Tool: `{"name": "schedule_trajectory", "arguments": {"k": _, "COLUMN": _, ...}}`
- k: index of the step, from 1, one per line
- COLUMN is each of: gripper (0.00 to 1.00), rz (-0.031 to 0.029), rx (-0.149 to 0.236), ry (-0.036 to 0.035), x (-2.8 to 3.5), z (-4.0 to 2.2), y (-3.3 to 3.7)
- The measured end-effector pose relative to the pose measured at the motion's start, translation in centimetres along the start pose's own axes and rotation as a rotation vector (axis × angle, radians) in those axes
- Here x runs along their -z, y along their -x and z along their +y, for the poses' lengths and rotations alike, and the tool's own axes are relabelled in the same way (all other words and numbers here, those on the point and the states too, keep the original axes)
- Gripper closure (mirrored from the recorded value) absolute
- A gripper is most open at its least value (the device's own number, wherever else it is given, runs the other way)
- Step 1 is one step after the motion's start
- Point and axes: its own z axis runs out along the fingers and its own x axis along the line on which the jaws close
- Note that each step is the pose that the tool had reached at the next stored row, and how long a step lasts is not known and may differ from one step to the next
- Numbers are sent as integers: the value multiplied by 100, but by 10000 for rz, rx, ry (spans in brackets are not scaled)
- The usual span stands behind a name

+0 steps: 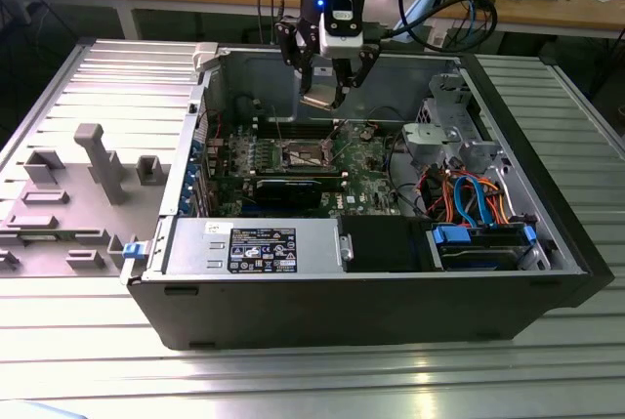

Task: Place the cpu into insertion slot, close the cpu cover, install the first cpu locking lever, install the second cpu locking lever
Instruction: 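Place the cpu into insertion slot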

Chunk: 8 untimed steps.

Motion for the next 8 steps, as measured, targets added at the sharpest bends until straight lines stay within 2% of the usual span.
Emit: {"name": "schedule_trajectory", "arguments": {"k": 8, "gripper": 45, "rz": -4, "rx": -118, "ry": 1, "x": -1, "z": 0, "y": 0}}
